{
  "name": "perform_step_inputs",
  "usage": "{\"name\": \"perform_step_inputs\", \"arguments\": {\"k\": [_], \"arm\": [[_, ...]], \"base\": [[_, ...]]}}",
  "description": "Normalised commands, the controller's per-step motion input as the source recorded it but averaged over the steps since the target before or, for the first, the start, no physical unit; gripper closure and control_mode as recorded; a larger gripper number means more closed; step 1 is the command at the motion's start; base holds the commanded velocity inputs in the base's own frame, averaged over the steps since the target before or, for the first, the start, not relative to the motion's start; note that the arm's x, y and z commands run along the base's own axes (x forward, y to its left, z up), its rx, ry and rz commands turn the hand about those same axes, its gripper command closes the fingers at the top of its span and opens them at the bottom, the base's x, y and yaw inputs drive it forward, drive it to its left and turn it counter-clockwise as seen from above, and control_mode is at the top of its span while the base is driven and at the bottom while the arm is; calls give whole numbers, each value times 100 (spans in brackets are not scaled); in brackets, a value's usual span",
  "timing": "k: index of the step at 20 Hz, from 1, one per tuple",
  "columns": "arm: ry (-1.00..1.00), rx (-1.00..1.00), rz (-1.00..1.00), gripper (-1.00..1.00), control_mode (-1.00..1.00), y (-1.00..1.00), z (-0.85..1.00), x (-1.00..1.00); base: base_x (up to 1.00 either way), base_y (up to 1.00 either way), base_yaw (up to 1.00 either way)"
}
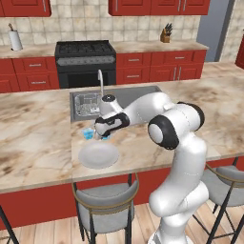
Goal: Place two yogurt containers on each plate.
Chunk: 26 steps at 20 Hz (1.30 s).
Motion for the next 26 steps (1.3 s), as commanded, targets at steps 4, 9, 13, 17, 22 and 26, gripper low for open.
{"name": "perform_step_inputs", "arguments": {"k": [4,9,13,17,22,26], "arm": [[-7,-1,0,100,-100,10,-17,-85],[-1,-4,0,100,-100,20,-18,-46],[0,-6,0,-100,-100,29,-7,0],[0,0,0,-100,-100,2,7,0],[0,0,0,-100,-100,17,15,0],[0,0,0,-100,-100,27,42,2]], "base": [[0,0,0],[0,0,0],[0,0,0],[0,0,0],[0,0,0],[0,0,0]]}}
